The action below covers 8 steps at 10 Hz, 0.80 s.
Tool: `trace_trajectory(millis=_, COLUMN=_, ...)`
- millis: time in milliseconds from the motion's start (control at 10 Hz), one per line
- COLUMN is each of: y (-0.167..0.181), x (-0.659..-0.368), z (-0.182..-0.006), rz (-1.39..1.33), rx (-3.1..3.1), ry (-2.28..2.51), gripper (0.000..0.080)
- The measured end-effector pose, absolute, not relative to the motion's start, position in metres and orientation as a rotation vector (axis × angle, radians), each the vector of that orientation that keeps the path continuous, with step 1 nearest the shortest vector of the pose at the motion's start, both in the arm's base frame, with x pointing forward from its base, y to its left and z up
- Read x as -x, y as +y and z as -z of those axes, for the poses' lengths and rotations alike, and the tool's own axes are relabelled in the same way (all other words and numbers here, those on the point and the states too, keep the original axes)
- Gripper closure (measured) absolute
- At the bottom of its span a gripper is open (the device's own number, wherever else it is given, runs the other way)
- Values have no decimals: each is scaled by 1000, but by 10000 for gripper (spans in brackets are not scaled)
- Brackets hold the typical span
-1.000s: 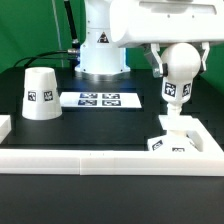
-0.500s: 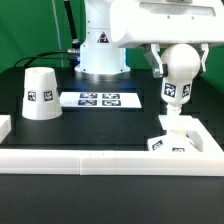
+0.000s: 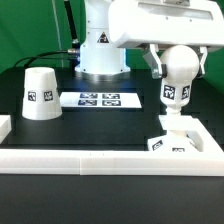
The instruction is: Assemble lamp
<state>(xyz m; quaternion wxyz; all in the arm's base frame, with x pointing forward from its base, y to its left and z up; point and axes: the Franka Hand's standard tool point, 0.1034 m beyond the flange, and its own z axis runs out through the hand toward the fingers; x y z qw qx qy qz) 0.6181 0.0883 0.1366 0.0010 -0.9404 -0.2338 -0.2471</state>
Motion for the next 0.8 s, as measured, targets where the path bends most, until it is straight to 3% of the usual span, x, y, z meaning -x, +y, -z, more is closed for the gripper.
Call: trace_trajectory(millis=800, y=98, x=-612, z=-137, rz=796, rx=2943, ry=-752, gripper=223)
